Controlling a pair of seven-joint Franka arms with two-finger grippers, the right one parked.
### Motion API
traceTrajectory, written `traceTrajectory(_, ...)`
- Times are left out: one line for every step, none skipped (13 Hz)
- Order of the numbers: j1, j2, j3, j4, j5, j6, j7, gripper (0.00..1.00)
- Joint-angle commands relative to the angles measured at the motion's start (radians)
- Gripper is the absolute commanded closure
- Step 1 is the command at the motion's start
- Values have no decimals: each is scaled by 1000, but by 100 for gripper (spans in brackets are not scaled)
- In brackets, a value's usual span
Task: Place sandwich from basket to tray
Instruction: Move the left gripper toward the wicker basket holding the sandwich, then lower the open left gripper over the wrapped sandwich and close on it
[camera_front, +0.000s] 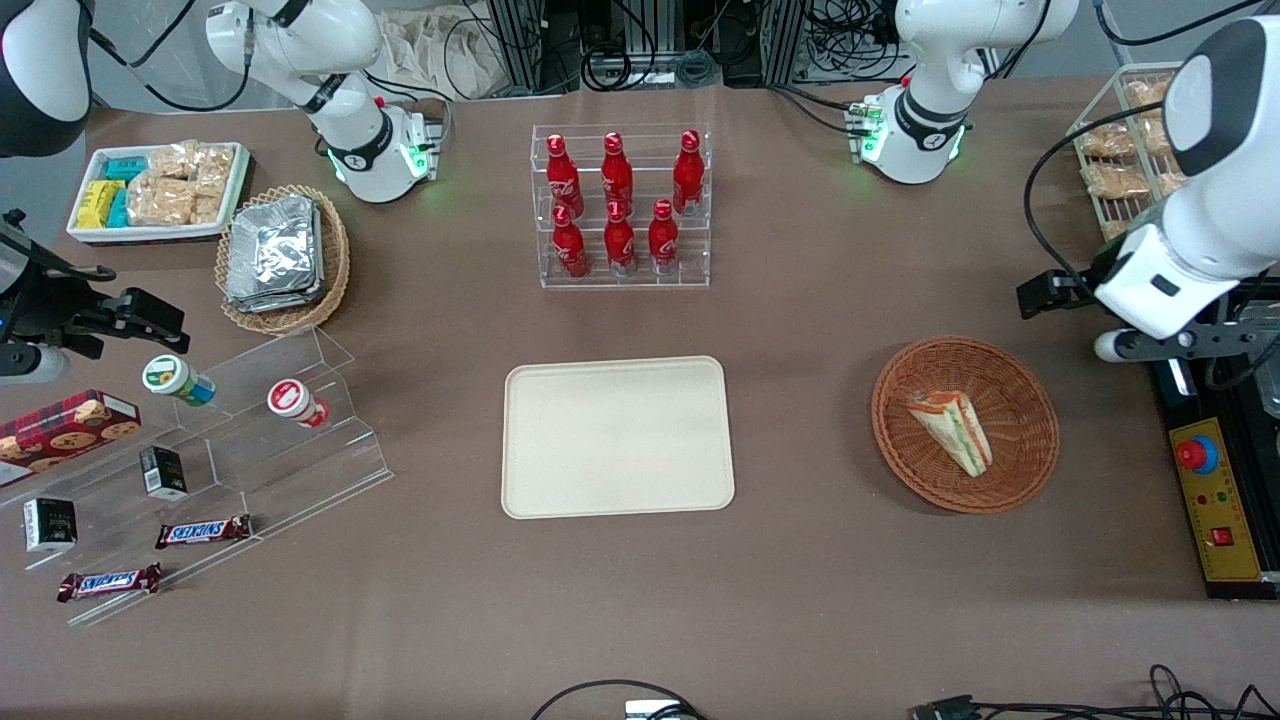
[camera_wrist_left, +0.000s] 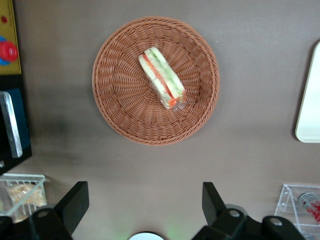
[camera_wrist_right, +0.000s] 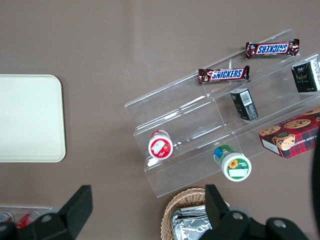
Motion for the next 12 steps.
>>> traceTrajectory(36,48,-2,-5,-43,12,-37,0)
traceTrajectory(51,79,-2,-3,-74,15,-69,0)
traceTrajectory(53,117,-2,-2,-101,21,-104,0)
traceTrajectory(53,155,-2,3,-115,36,-124,0)
traceTrajectory(53,191,-2,3,-115,62,-152,0)
traceTrajectory(53,229,-2,3,-118,82,-172,0)
traceTrajectory(53,264,-2,3,-118,111,-196,0)
traceTrajectory(51,300,-4,3,-120,144,-228,0)
traceTrajectory(47,338,-4,3,-120,182,-268,0)
traceTrajectory(40,367,-5,3,-120,211,-300,0)
traceTrajectory(39,395,-7,3,-120,237,-319,0)
traceTrajectory(40,424,-7,1,-121,263,-324,0)
